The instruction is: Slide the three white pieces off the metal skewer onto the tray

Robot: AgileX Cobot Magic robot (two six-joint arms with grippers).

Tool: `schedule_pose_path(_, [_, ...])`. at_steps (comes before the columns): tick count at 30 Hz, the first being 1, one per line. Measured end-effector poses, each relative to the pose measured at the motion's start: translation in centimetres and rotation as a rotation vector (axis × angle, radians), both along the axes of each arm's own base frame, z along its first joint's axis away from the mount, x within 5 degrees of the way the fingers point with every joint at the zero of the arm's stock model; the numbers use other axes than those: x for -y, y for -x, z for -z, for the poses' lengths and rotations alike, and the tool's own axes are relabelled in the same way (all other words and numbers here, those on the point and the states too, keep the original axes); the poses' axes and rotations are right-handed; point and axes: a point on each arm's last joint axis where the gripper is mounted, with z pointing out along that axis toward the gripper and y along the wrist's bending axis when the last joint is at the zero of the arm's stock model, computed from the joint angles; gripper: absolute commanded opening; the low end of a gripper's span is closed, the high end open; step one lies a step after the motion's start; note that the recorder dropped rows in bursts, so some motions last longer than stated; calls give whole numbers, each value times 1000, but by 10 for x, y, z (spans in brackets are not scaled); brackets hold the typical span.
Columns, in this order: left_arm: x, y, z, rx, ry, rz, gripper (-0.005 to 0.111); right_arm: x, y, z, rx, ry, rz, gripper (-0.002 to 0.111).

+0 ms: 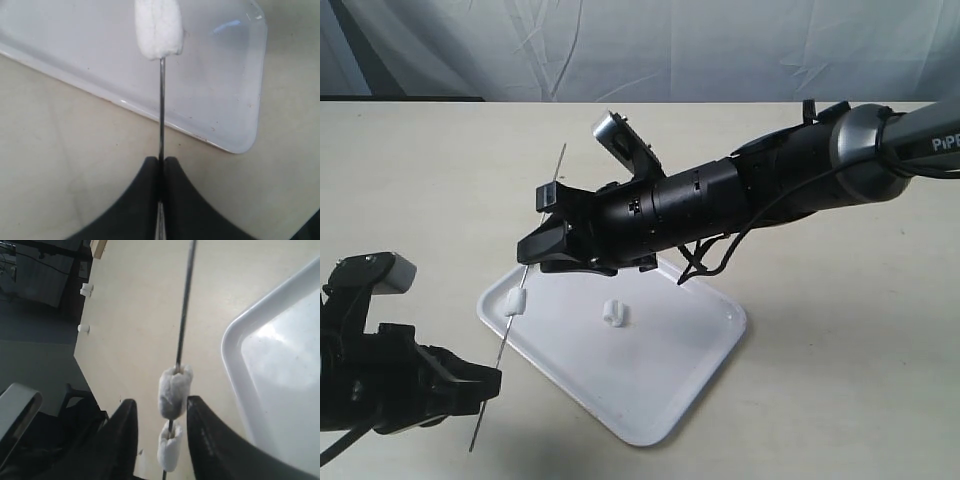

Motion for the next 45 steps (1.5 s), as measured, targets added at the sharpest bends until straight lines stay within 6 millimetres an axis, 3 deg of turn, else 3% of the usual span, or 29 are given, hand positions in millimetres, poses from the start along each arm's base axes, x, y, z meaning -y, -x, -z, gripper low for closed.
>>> schedule_pose_path(11, [0, 0, 0, 9, -4, 12, 0, 1, -2, 1, -3, 16, 23, 31])
schedule_pose_path(17, [0, 0, 0, 9, -4, 12, 0, 1, -2, 1, -2, 18, 22, 8])
schedule_pose_path(39, [1, 1, 0, 1, 8, 13, 0, 1, -4, 3, 2, 35, 52, 8])
schedule_pose_path(45, [-2, 12, 9, -42, 0, 24, 0, 11, -14, 3, 4, 44, 105, 8])
